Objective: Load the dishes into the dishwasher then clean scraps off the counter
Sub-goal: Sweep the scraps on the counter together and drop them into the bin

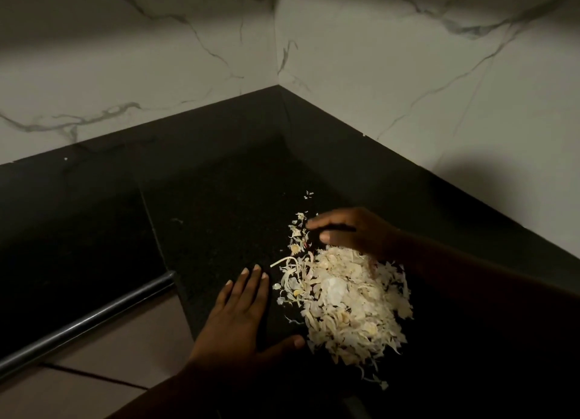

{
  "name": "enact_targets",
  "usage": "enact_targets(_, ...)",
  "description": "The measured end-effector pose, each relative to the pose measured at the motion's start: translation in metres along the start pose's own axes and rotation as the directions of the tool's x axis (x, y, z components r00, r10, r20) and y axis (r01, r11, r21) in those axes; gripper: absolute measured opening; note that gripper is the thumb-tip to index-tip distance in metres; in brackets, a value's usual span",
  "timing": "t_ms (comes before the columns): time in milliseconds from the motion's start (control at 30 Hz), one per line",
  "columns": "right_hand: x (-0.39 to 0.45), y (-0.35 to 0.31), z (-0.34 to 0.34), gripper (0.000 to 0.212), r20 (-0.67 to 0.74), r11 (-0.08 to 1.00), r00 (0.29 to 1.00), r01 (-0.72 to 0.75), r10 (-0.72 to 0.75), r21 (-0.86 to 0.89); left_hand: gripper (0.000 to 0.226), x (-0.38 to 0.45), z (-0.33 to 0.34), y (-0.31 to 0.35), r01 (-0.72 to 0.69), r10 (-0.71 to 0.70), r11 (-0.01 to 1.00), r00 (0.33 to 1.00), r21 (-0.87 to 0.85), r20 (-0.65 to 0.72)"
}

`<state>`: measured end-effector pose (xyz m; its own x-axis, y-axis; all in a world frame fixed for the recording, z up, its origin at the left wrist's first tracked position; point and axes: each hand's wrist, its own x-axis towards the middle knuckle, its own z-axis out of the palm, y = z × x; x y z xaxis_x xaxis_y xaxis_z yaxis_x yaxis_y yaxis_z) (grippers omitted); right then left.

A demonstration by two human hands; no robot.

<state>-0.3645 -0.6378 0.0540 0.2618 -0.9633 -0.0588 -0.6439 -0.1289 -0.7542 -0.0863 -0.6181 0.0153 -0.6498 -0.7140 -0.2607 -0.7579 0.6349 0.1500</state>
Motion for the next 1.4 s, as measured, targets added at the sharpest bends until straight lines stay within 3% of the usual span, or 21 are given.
enact_targets(100,0.045,0.014,-0.009,0.047,-0.097,0.998,0.994,-0.054,0.049,-0.046,0.118,0.001,0.001,-0.002,0.006,-0.006,1.0,1.0,-0.009,0.015)
enact_targets(233,0.089,0.029,-0.008,0.079,-0.067,0.967,0.978,-0.207,0.199,-0.147,0.115,0.002,0.0,-0.001,0.005,-0.005,1.0,1.0,0.008,0.006)
enact_targets(367,0.094,0.02,0.009,0.063,0.075,0.984,0.989,-0.116,0.127,-0.138,0.111,0.0,-0.001,-0.001,0.007,-0.007,1.0,1.0,-0.005,-0.006)
enact_targets(567,0.024,-0.001,0.039,0.041,0.256,0.993,0.965,0.086,-0.062,-0.084,0.117,-0.004,0.001,-0.001,0.007,-0.011,0.998,0.998,-0.069,-0.06)
enact_targets(667,-0.001,-0.019,0.033,0.04,0.339,0.992,0.941,0.042,0.001,-0.12,0.119,-0.006,-0.001,0.0,0.011,-0.018,0.996,0.996,-0.084,-0.084)
enact_targets(767,-0.006,-0.04,0.029,0.042,0.231,0.979,0.973,0.043,0.005,-0.201,0.122,-0.007,-0.001,0.001,0.01,-0.019,0.996,0.995,-0.091,-0.094)
enact_targets(867,-0.005,-0.059,0.047,0.035,0.05,0.861,0.985,0.169,-0.166,-0.48,0.127,-0.008,0.0,0.001,0.014,-0.024,0.994,0.995,-0.105,-0.099)
enact_targets(933,-0.002,-0.078,0.078,0.043,0.004,0.736,0.99,0.11,-0.144,-0.668,0.134,-0.009,0.0,0.001,0.012,-0.027,0.991,0.994,-0.131,-0.108)
enact_targets(1100,-0.007,-0.094,0.128,0.056,-0.078,0.701,0.994,-0.11,0.078,-0.704,0.15,-0.011,-0.007,0.004,0.027,-0.051,0.977,0.993,-0.213,-0.109)
enact_targets(1233,-0.023,-0.085,0.132,0.075,-0.008,0.628,0.997,-0.055,0.077,-0.776,0.154,-0.009,-0.004,0.004,0.041,-0.052,0.988,0.996,-0.149,-0.071)
enact_targets(1333,-0.022,-0.089,0.133,0.067,-0.019,0.567,0.995,-0.072,0.098,-0.821,0.153,-0.009,-0.005,0.004,0.037,-0.043,0.99,0.998,-0.138,-0.044)
enact_targets(1400,-0.024,-0.095,0.128,0.068,0.007,0.464,0.977,-0.094,0.212,-0.881,0.154,-0.008,-0.007,0.004,0.037,-0.039,0.99,0.999,-0.138,-0.012)
